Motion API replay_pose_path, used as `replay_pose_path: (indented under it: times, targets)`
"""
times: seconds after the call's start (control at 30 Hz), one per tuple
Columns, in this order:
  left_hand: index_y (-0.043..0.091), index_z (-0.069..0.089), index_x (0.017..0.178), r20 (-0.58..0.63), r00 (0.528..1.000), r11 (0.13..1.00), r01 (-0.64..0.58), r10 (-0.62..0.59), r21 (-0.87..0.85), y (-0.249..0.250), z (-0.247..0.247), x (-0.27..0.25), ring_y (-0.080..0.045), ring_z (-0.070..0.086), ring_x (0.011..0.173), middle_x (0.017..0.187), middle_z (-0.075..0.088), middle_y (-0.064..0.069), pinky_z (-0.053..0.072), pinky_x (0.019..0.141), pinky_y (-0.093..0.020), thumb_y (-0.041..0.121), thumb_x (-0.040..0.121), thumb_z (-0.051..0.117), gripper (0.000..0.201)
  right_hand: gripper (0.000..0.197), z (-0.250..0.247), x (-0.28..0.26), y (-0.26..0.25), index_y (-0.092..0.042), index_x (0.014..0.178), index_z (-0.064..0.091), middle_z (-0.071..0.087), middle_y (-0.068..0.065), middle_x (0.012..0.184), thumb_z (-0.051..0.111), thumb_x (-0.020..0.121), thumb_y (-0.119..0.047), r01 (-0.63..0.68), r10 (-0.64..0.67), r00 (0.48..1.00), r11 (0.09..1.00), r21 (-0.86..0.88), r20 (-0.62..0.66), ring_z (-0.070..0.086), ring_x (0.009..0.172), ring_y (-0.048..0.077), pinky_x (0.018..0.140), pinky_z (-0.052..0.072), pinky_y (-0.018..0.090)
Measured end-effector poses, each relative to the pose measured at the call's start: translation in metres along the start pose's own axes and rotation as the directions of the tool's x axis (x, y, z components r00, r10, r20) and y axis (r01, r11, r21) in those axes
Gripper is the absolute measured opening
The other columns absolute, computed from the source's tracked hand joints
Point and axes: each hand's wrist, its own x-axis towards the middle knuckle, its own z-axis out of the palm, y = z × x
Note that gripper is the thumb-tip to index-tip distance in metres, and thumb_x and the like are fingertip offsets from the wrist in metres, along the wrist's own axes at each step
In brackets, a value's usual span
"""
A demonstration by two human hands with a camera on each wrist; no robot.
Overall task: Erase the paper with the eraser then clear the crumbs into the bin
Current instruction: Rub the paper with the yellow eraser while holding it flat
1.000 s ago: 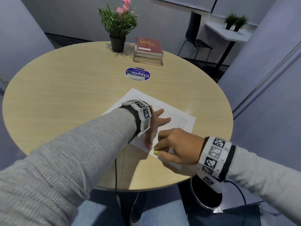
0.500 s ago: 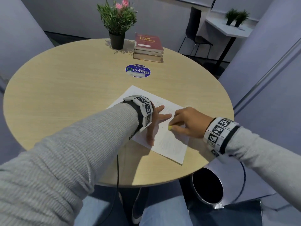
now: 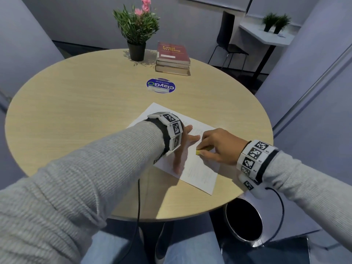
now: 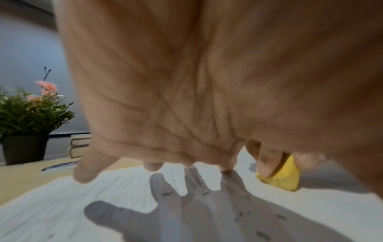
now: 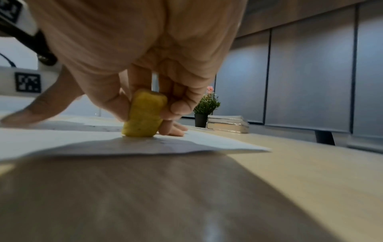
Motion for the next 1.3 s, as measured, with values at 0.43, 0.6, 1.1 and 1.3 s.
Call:
replay_pose_path:
  times: [0.43, 0.6, 1.1, 1.3]
  targets:
    - [0.036, -0.014, 0.15, -0.026, 0.999, 0.998, -0.044, 0.042, -0.045, 0.012, 0.006, -0.004, -0.034, -0.015, 0.144, 0.157, -0.022, 0.0, 0.0, 0.111, -0.06, 0.057, 0.065, 0.079, 0.128, 0.026, 0.008, -0.022, -0.043, -0.016, 0.091, 0.073, 0.064, 0.002, 0.085, 0.052, 0.089, -0.032, 0.167, -0.161, 0.982, 0.984, -0.054, 0.098, 0.059, 0.069, 0.017, 0.068, 0.051, 0.031]
    - [0.045, -0.02, 0.145, 0.009, 0.998, 0.998, -0.054, 0.054, -0.023, 0.011, -0.001, -0.004, -0.034, -0.015, 0.144, 0.157, -0.024, -0.01, 0.001, 0.113, -0.06, 0.07, 0.038, 0.081, 0.149, 0.022, -0.007, -0.009, -0.014, -0.018, 0.095, 0.072, 0.062, 0.002, 0.085, 0.055, 0.089, -0.03, 0.072, -0.067, 0.995, 0.996, -0.059, 0.08, 0.06, 0.075, 0.018, 0.072, 0.052, 0.035]
    - [0.041, -0.013, 0.149, -0.031, 0.999, 0.998, -0.026, 0.024, -0.055, 0.008, 0.003, 0.003, -0.038, -0.008, 0.145, 0.159, -0.019, -0.007, 0.005, 0.111, -0.06, 0.06, 0.057, 0.082, 0.133, 0.023, 0.003, -0.017, -0.03, -0.017, 0.089, 0.073, 0.063, 0.003, 0.087, 0.054, 0.085, -0.029, 0.126, -0.125, 0.991, 0.992, -0.03, 0.041, 0.059, 0.069, 0.019, 0.07, 0.052, 0.033]
    - [0.048, -0.026, 0.141, 0.055, 0.998, 1.0, -0.016, 0.015, 0.019, 0.01, -0.002, 0.005, -0.036, -0.015, 0.144, 0.154, -0.031, 0.003, 0.001, 0.109, -0.065, 0.074, 0.045, 0.077, 0.144, 0.022, -0.002, -0.012, -0.016, -0.017, 0.094, 0.075, 0.067, 0.003, 0.091, 0.058, 0.086, -0.029, 0.06, -0.06, 0.998, 0.998, 0.017, 0.018, 0.058, 0.074, 0.012, 0.075, 0.053, 0.035]
